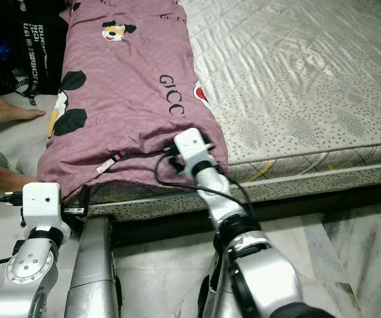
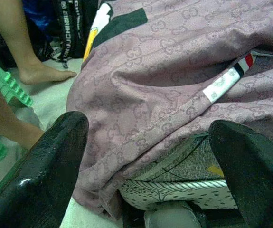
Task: Clean up the room
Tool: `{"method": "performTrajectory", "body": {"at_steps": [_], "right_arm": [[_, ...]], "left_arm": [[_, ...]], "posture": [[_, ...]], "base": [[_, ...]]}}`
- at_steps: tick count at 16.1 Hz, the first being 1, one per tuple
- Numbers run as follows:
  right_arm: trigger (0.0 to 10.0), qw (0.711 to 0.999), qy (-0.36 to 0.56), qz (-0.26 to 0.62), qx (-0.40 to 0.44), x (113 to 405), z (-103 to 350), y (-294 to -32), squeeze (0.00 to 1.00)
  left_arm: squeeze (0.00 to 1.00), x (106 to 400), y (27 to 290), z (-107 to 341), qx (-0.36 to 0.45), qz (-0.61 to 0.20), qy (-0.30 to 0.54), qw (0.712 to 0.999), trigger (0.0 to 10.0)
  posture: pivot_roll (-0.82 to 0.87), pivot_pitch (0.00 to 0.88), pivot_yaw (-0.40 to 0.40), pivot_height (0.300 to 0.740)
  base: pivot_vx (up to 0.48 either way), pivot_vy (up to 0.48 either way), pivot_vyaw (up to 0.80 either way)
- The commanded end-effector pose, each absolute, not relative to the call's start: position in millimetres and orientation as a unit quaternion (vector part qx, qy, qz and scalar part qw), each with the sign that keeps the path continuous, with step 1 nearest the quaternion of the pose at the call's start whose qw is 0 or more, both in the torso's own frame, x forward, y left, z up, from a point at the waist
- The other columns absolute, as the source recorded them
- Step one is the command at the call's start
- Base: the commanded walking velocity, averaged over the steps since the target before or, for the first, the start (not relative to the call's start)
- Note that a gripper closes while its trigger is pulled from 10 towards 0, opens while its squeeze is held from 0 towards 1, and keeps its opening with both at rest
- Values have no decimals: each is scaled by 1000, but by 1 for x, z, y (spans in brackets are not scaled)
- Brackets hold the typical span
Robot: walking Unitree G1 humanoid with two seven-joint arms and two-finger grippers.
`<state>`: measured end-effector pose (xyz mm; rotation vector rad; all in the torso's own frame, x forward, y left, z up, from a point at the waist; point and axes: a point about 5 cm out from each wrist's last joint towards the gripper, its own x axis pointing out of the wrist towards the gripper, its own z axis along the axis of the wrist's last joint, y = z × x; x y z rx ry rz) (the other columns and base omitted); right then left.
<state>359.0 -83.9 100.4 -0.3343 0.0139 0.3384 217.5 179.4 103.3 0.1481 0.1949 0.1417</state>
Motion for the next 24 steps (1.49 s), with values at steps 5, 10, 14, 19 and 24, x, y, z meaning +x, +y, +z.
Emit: {"method": "performTrajectory", "body": {"at_steps": [5,10,14,19,24], "right_arm": [[9529,971,16,134,-197,361,94,-117,0],[0,976,3,121,-182,358,93,-124,0],[0,978,-20,113,-174,362,102,-120,0],[0,980,-32,110,-165,362,105,-118,0],[0,980,-33,109,-162,362,105,-118,0]], "left_arm": [[0,214,179,103,77,72,105,989,10000],[0,219,179,105,77,69,100,990,10000],[0,219,182,105,80,72,99,989,10000],[0,220,182,106,80,73,96,989,10000],[0,221,182,106,80,75,96,989,10000]], "posture": [[290,163,-34,490],[285,150,-26,490],[289,144,-26,490],[288,139,-25,490],[289,140,-25,490]], "base": [[0,0,0],[0,0,0],[0,0,0],[0,0,0],[0,0,0]]}}
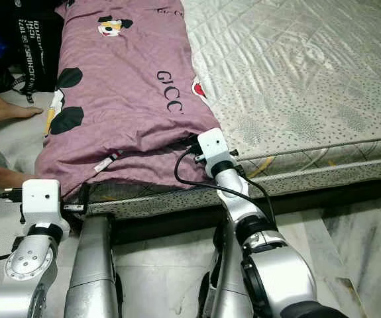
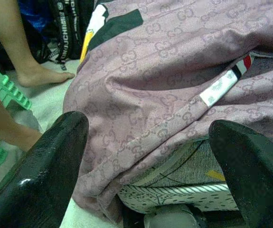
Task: Clean up the room
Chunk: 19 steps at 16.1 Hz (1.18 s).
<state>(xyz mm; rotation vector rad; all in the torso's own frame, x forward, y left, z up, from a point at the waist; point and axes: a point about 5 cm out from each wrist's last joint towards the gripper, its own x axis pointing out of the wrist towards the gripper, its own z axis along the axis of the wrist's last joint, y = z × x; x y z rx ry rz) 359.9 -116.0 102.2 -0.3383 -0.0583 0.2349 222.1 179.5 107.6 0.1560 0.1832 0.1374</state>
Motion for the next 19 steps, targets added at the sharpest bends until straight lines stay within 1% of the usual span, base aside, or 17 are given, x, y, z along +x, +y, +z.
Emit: {"method": "performTrajectory", "body": {"at_steps": [1,4,6,9,11,13,14,16,18,19], "right_arm": [[0,980,-34,109,-161,362,106,-117,0],[0,983,-31,105,-146,364,108,-117,0],[0,990,-25,105,-86,367,112,-115,0],[0,993,-30,106,-43,369,117,-117,0],[0,992,-36,122,-11,365,115,-121,0],[0,988,-37,150,1,356,110,-125,0],[0,986,-40,159,0,352,108,-128,0],[0,985,-43,170,1,342,104,-143,0],[0,986,-38,164,3,331,98,-167,0],[0,983,-28,181,4,324,95,-173,0]], "left_arm": [[0,222,183,106,79,76,95,989,10000],[0,223,183,107,80,78,91,990,10000],[0,224,185,107,81,80,90,989,10000],[0,227,185,105,80,78,92,989,10000],[0,230,186,105,79,78,91,990,10000],[0,233,189,104,78,80,90,990,10000],[0,234,189,104,78,81,90,990,10000],[0,239,190,103,76,82,89,990,10000],[0,242,187,102,72,78,86,991,10000],[0,244,186,101,70,77,85,991,10000]], "posture": [[288,139,-26,490],[290,135,-26,490],[285,127,-24,490],[275,113,-21,490],[261,101,-20,490],[245,93,-18,490],[238,88,-19,490],[220,78,-18,490],[205,64,-19,490],[196,54,-22,490]], "base": [[0,0,0],[0,0,0],[0,0,0],[0,0,0],[0,0,0],[0,0,0],[0,0,0],[0,0,0],[0,0,0],[0,0,0]]}}
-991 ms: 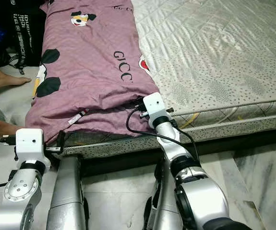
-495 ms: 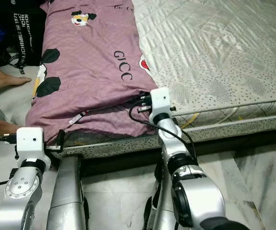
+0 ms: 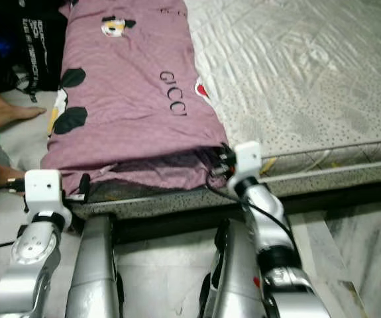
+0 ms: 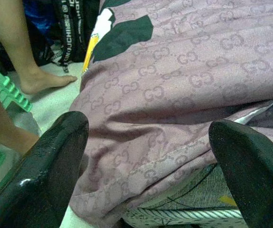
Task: Clean up the room
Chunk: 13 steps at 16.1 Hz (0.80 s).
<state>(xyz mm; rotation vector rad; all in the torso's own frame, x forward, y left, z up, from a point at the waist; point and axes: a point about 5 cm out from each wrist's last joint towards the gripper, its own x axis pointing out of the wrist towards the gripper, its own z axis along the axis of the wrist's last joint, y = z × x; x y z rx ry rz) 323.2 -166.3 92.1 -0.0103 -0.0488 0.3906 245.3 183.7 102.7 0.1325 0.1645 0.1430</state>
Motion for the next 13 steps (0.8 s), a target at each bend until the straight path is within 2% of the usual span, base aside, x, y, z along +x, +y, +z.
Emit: {"method": "performTrajectory", "body": {"at_steps": [1,3,6,8,10,11,12,13], "right_arm": [[0,979,-16,202,6,316,90,-179,0],[0,961,15,273,44,297,84,-183,0],[0,921,55,384,24,268,79,-180,0],[0,926,60,370,-54,269,73,-184,0],[0,937,61,320,-129,283,74,-182,0],[6471,952,61,251,-166,299,78,-178,0],[6471,955,72,230,-172,303,78,-177,0],[10000,955,77,227,-172,307,78,-173,0]], "left_arm": [[0,247,186,101,68,77,82,991,10000],[0,252,187,102,67,78,76,992,10000],[0,256,185,99,65,75,75,992,10000],[0,260,181,97,62,70,76,993,10000],[0,264,177,95,61,66,75,993,10000],[0,267,177,95,61,65,74,993,10000],[0,268,178,96,61,66,73,993,10000],[0,269,178,96,61,67,71,993,10000]], "posture": [[191,47,-23,490],[181,34,-24,490],[150,12,-22,490],[141,2,-21,490],[136,0,-21,490],[135,0,-24,490],[135,0,-24,490],[136,0,-28,490]], "base": [[0,0,0],[0,0,0],[0,0,0],[0,0,0],[0,0,0],[0,0,0],[0,0,0],[0,0,0]]}}
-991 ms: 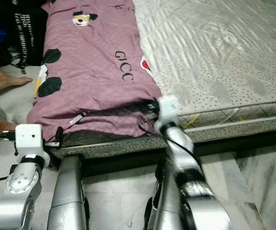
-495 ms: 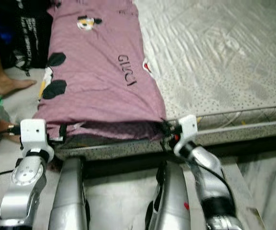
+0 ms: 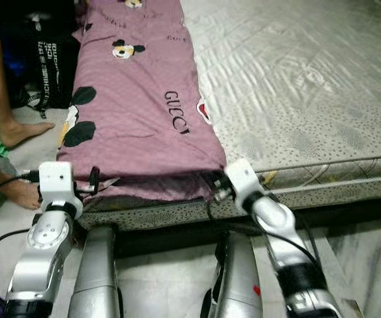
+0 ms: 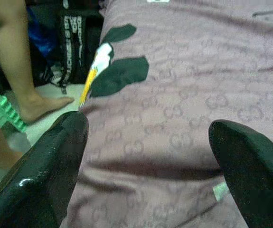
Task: Clean up the room
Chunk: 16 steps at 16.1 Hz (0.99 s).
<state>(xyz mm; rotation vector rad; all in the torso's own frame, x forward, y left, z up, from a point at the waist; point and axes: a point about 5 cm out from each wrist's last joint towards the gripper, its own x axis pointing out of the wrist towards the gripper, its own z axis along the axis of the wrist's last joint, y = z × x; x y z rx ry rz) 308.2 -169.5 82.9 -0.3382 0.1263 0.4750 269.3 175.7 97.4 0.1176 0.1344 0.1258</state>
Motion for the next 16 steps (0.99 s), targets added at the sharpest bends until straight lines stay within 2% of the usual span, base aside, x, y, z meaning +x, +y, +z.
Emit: {"method": "performTrajectory", "body": {"at_steps": [1,2,4,6,9,11,14,16], "right_arm": [[10000,956,77,226,-169,310,79,-170,82],[10000,954,82,217,-192,313,78,-171,1000],[10000,946,100,191,-242,317,75,-180,1000],[10000,949,156,139,-236,316,68,-209,1000],[10000,940,199,157,-228,294,51,-217,1000],[10000,931,241,163,-219,263,33,-220,1000],[10000,941,240,140,-195,243,30,-222,1000],[10000,954,207,109,-190,241,37,-228,1000]], "left_arm": [[0,271,179,96,62,70,69,993,10000],[0,271,181,96,62,73,67,993,10000],[0,272,184,95,63,79,65,993,10000],[0,272,186,92,63,83,65,992,10000],[0,274,184,91,62,83,63,993,10000],[0,275,184,90,62,83,61,993,10000],[0,275,181,89,60,81,60,993,10000],[0,275,180,88,60,79,60,993,10000]], "posture": [[137,0,-31,490],[139,0,-34,490],[139,0,-41,490],[129,0,-51,490],[121,0,-61,490],[114,0,-67,490],[110,0,-69,490],[104,0,-66,490]], "base": [[0,0,0],[0,0,0],[0,0,0],[0,0,0],[0,0,0],[0,0,0],[0,0,0],[0,0,0]]}}
